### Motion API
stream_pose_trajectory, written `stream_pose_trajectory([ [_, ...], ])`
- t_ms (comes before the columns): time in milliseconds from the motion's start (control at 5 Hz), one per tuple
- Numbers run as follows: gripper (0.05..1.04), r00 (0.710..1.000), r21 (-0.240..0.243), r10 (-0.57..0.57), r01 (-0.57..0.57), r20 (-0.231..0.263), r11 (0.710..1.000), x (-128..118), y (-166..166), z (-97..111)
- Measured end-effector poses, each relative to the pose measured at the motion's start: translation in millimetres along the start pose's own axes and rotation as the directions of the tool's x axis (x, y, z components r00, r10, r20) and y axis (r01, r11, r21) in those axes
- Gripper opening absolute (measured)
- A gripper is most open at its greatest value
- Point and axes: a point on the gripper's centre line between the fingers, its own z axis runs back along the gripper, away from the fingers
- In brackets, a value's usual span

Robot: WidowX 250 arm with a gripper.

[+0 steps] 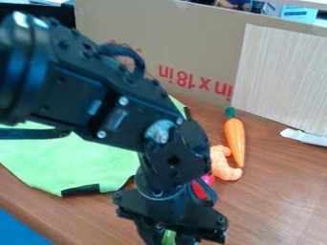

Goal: Put the green figure on the top edge of the cloth

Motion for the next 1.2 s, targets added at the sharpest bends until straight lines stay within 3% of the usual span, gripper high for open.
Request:
stream_pose_trajectory([
  [200,0.158,0.999,-0.056,0.025,-0.023,0.035,0.998,15.7,-2.6,19.5],
  [400,0.093,0.996,-0.079,0.078,-0.075,0.035,0.994,32.9,4.1,24.1],
  [600,0.274,0.998,-0.058,0.065,-0.066,-0.012,0.996,33.7,7.4,13.7],
  [1000,0.842,0.995,-0.105,0.071,-0.078,-0.070,0.991,27.4,3.8,6.9],
  [1200,1.007,0.995,-0.113,0.059,-0.068,-0.082,0.991,21.2,1.5,4.3],
])
